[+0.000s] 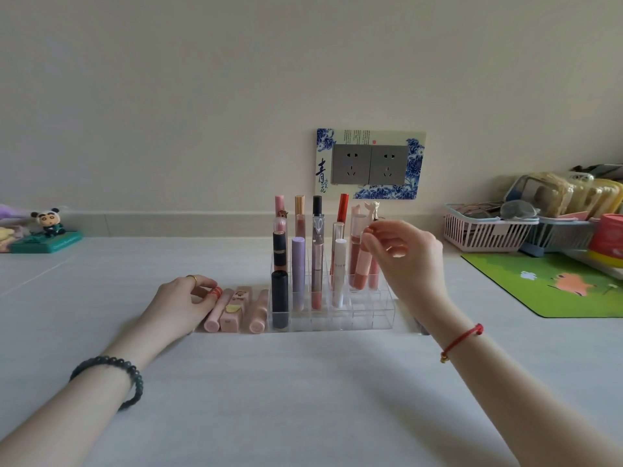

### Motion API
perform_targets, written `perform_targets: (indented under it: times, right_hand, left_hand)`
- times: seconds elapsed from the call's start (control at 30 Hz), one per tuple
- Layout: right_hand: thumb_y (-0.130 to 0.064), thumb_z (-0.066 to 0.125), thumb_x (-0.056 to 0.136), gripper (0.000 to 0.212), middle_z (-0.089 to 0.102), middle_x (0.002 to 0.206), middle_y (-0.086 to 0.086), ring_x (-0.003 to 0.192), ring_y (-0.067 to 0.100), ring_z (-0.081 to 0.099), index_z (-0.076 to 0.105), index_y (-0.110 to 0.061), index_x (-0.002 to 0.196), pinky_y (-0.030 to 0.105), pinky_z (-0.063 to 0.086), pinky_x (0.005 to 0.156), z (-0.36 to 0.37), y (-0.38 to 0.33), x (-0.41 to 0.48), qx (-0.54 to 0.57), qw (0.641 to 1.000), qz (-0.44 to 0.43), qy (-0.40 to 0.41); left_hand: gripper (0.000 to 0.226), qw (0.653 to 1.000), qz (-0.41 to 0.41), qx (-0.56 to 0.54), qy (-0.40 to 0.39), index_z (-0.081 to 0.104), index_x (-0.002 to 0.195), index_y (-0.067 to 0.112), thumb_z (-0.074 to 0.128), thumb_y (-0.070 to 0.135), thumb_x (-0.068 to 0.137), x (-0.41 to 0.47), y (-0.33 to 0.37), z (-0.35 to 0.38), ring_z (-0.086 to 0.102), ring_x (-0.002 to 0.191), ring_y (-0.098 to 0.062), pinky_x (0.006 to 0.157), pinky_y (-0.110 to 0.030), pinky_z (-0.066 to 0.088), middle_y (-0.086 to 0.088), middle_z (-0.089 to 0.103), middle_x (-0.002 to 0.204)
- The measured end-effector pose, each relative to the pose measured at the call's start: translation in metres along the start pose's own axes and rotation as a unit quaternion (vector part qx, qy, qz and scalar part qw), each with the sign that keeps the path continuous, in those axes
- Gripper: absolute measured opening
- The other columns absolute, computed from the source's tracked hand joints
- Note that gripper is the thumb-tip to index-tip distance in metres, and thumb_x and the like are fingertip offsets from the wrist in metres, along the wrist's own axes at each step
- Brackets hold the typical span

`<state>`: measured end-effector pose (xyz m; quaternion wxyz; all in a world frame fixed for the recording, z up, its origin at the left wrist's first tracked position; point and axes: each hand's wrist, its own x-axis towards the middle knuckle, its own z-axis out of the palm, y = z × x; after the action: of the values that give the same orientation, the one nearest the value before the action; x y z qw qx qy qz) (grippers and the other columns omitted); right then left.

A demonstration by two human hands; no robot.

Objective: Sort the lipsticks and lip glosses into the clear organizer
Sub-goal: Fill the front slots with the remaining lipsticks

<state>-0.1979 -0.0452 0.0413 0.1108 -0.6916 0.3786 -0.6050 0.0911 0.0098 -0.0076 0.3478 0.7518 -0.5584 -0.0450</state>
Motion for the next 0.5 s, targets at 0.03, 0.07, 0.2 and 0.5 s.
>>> perform_targets:
  times: [0.03,0.07,0.2,0.5]
  right_hand:
    - [-0.013,0.069,0.077,0.014,0.070,0.078,0.000,0.070,0.012,0.066,0.070,-0.010,0.091,0.017,0.054,0.069,0.001,0.002,-0.001,-0.007,1.000,0.002,-0.002]
    - [-0.014,0.069,0.077,0.015,0.070,0.079,0.000,0.069,0.011,0.066,0.070,-0.010,0.092,0.016,0.054,0.069,0.002,0.003,-0.003,-0.012,1.000,0.003,-0.004]
    - [-0.014,0.069,0.077,0.017,0.069,0.078,-0.001,0.066,0.006,0.063,0.070,-0.009,0.093,0.014,0.053,0.070,0.006,0.006,-0.007,-0.022,1.000,0.006,-0.011]
    - [-0.012,0.070,0.076,0.017,0.064,0.074,-0.005,0.062,-0.005,0.056,0.070,-0.007,0.092,0.003,0.046,0.066,0.013,0.011,-0.013,-0.030,0.999,0.017,-0.021]
  left_hand:
    - [0.023,1.000,-0.002,-0.002,-0.001,0.065,0.107,0.016,0.058,0.022,0.086,0.000,0.000,0.000,0.060,0.083,-0.020,0.065,-0.024,0.041,-0.006,0.071,0.099]
    - [0.023,1.000,-0.003,-0.003,-0.002,0.064,0.107,0.016,0.058,0.022,0.086,0.000,-0.001,0.000,0.061,0.083,-0.021,0.065,-0.024,0.041,-0.006,0.070,0.099]
    - [0.024,1.000,-0.002,-0.005,-0.005,0.064,0.108,0.017,0.058,0.023,0.086,0.000,-0.001,0.000,0.062,0.082,-0.021,0.062,-0.023,0.043,-0.006,0.070,0.100]
    - [0.023,1.000,0.002,-0.009,-0.006,0.064,0.107,0.017,0.058,0.023,0.086,0.001,-0.002,0.000,0.062,0.079,-0.021,0.053,-0.019,0.043,-0.006,0.070,0.097]
